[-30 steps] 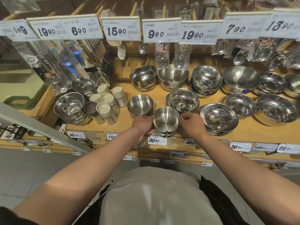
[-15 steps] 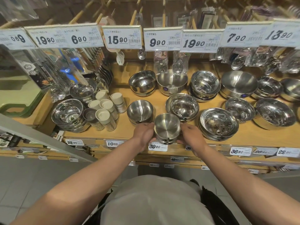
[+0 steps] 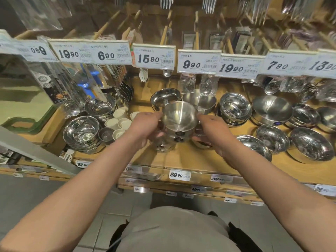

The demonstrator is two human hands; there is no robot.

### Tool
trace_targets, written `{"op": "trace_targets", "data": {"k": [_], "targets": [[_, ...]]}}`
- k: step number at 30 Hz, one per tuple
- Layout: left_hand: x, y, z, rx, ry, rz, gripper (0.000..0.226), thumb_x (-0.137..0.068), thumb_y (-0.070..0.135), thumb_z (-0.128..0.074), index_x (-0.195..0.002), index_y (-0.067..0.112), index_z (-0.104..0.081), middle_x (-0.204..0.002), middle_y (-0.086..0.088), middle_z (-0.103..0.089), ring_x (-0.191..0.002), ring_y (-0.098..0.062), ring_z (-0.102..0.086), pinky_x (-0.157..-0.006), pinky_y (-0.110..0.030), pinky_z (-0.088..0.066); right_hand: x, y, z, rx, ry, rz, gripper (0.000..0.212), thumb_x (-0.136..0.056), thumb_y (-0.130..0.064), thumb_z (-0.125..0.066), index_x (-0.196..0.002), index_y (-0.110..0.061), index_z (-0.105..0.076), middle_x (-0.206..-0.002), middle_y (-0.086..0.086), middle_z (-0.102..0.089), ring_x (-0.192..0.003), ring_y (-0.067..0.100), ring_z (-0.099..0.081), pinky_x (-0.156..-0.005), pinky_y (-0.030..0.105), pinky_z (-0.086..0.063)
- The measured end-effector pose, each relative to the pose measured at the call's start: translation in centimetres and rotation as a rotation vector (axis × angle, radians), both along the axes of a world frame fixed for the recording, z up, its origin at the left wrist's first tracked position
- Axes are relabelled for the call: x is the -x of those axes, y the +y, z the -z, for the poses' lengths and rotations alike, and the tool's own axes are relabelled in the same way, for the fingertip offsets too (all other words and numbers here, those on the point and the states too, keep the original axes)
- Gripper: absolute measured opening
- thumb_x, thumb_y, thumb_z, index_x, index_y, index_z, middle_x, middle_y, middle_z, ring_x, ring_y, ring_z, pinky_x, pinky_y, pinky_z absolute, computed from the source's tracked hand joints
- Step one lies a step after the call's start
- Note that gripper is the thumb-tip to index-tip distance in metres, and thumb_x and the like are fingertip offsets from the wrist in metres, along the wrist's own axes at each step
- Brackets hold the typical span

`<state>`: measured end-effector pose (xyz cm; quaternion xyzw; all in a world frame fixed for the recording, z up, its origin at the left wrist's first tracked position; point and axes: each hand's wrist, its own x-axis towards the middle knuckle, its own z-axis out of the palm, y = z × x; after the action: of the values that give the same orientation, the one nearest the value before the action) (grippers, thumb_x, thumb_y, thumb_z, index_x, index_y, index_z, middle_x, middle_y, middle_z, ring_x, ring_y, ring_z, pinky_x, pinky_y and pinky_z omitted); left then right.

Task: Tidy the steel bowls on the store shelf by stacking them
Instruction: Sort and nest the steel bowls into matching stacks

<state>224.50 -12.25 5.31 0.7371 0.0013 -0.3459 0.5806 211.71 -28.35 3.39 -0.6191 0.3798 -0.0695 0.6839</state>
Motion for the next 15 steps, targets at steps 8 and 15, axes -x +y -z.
{"op": "trace_targets", "data": {"k": [8,15], "targets": [[-3.8,1.4,1.2,-0.061,0.025,-0.066,0.021,-0.099,0.019,-0.055,-0.102,0.001,-0.065,-0.092,-0.020,-0.070,-0.078,-0.028,-0.068,-0.068,-0.035,-0.062,-6.0,1.1,2.0,0.030,0.059,-0.071,0.043,-0.092,-0.035,-0.060,-0.107,0.005,-0.066,-0.111,0.023,-0.070,-0.085,0.028,-0.074,-0.075,0.044,-0.064],[-4.9,1.9,3.7,-0.066,0.061,-0.117,0.021,-0.097,0.024,-0.059,-0.087,0.008,-0.066,-0.086,-0.017,-0.073,-0.078,-0.026,-0.069,-0.083,-0.044,-0.062,-7.1,1.2,3.7,0.055,0.092,-0.109,0.091,-0.054,-0.066,-0.067,-0.106,0.009,-0.062,-0.098,0.021,-0.073,-0.072,0.021,-0.072,-0.057,0.026,-0.054]]}}
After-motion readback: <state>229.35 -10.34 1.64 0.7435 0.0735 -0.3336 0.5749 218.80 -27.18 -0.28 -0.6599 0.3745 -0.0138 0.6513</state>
